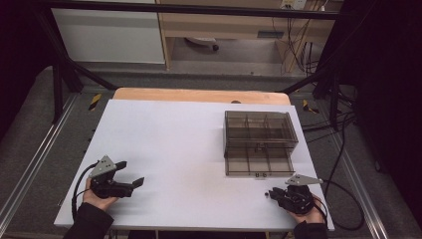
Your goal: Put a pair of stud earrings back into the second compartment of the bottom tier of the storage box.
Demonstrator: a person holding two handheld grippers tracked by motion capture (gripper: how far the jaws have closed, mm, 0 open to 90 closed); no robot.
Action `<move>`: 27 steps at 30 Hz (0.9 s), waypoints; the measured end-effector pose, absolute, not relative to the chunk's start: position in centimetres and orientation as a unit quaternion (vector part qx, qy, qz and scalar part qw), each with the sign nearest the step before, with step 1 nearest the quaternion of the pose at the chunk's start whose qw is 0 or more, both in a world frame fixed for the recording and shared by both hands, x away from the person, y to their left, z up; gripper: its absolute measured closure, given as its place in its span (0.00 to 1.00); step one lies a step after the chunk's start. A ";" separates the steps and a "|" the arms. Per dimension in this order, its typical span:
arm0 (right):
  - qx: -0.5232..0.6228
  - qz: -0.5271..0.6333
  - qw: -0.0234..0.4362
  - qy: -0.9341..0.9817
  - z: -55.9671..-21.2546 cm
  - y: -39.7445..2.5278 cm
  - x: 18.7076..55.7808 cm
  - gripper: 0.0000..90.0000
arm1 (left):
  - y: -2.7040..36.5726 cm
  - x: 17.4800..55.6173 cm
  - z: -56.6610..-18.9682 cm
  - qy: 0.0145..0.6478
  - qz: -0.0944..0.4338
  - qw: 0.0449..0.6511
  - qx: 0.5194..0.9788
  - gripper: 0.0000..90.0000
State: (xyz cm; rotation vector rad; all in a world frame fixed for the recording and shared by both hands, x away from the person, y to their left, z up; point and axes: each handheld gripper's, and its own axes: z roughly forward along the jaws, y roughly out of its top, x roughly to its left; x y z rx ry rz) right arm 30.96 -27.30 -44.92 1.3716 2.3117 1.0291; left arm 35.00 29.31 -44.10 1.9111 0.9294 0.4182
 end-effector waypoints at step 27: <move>0.470 0.351 0.138 0.798 -44.6 -27.2 31.1 0.89 | 29.3 35.0 -44.1 0.377 0.172 0.468 0.780 0.05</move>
